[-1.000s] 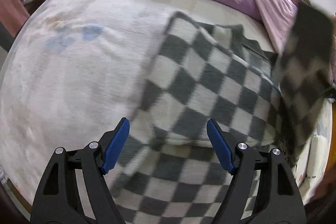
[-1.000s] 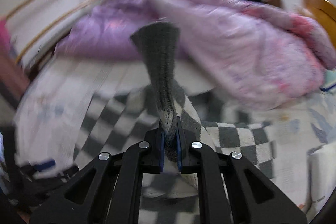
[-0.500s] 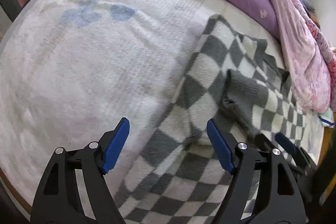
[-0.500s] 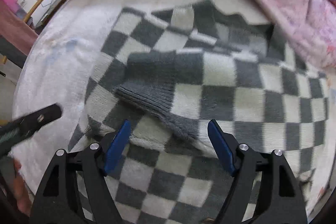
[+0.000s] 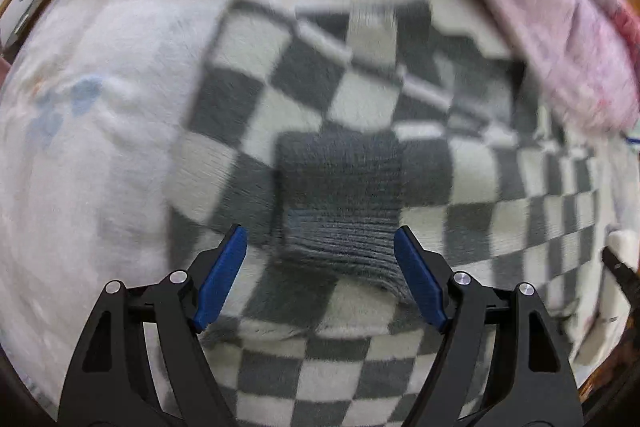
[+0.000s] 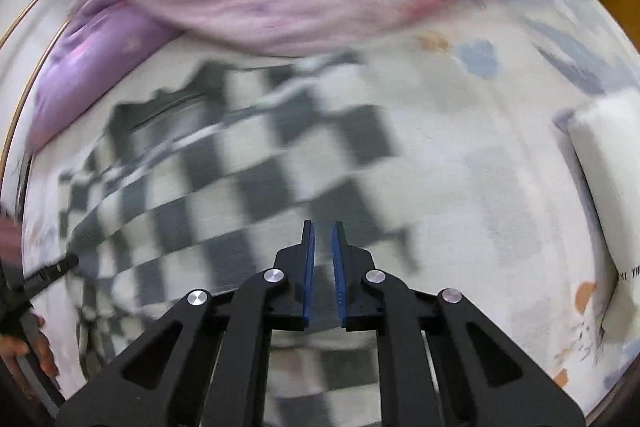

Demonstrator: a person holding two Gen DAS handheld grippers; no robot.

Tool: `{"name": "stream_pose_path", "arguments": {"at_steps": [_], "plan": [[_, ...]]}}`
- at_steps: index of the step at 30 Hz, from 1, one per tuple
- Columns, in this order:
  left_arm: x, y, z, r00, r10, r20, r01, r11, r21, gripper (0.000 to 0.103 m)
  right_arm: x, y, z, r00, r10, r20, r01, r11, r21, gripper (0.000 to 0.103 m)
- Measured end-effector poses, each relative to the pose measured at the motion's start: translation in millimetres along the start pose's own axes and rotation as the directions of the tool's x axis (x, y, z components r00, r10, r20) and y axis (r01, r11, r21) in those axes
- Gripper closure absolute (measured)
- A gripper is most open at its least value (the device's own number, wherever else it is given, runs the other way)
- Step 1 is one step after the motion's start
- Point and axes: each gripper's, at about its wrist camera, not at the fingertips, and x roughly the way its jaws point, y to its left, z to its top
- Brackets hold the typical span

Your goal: Fold large clothes

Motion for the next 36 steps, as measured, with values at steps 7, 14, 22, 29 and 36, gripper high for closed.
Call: {"name": "stream_pose_path", "arguments": {"at_steps": [7, 14, 22, 29, 36], "plan": [[24, -6, -3, 0.997, 0.066, -0.027, -0.065, 0.998, 0.015, 0.021, 57, -21, -9, 0.988, 0.012, -0.151, -0.003, 0.998, 0.059, 0.096], [-16, 19, 6, 0.999, -0.04, -0.001, 0.04, 0.996, 0.082, 0.021, 19, -18, 27, 0.991, 0.084, -0.103, -0.075, 0.993, 0.086, 0.052], [-31, 86, 86, 0.998, -0.051, 0.044, 0.054, 0.996, -0.067, 0.014, 44, 1, 120, 0.996, 0.059, -0.066, -0.06, 0.998, -0.013, 0.027], [8, 101, 155, 0.996, -0.071, -0.054, 0.066, 0.994, -0.085, 0.014, 82, 9, 163, 0.989, 0.056, -0.14, -0.068, 0.994, -0.083, 0.027], [52, 88, 190, 0.991, 0.025, -0.128, -0.023, 1.0, 0.013, 0.014, 120, 18, 175, 0.961, 0.084, -0.265, -0.133, 0.976, -0.172, 0.032]]}}
